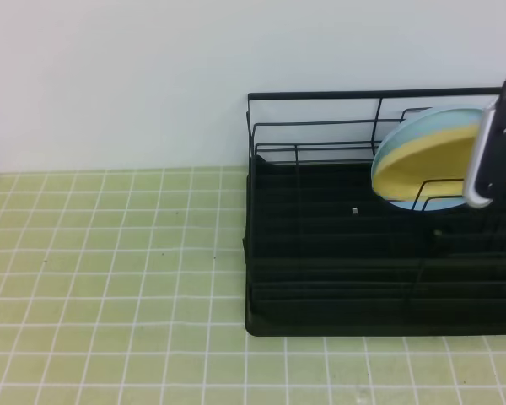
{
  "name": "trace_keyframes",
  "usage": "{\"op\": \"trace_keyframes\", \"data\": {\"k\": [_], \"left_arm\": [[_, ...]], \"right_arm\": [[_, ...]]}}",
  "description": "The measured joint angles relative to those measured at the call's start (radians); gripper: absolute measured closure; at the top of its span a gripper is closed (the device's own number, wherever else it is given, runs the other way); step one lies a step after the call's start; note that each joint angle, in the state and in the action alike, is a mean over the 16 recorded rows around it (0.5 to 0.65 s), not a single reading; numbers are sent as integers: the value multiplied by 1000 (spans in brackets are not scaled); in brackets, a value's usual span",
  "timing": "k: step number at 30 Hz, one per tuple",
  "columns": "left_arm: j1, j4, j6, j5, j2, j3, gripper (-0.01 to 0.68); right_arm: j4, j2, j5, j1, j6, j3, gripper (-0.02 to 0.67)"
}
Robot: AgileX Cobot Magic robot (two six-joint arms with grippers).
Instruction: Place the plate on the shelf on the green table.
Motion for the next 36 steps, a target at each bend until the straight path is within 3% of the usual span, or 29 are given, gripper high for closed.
{"op": "trace_keyframes", "data": {"k": [16, 30, 36], "left_arm": [[0, -3, -1, 7, 0, 0, 675], [0, -5, -1, 9, 0, 0, 675], [0, -5, -1, 10, 0, 0, 675]], "right_arm": [[0, 100, -43, -1, 78, -32, 620], [0, 105, -79, -2, 197, -51, 331], [0, 108, -96, -2, 243, -74, 260]]}}
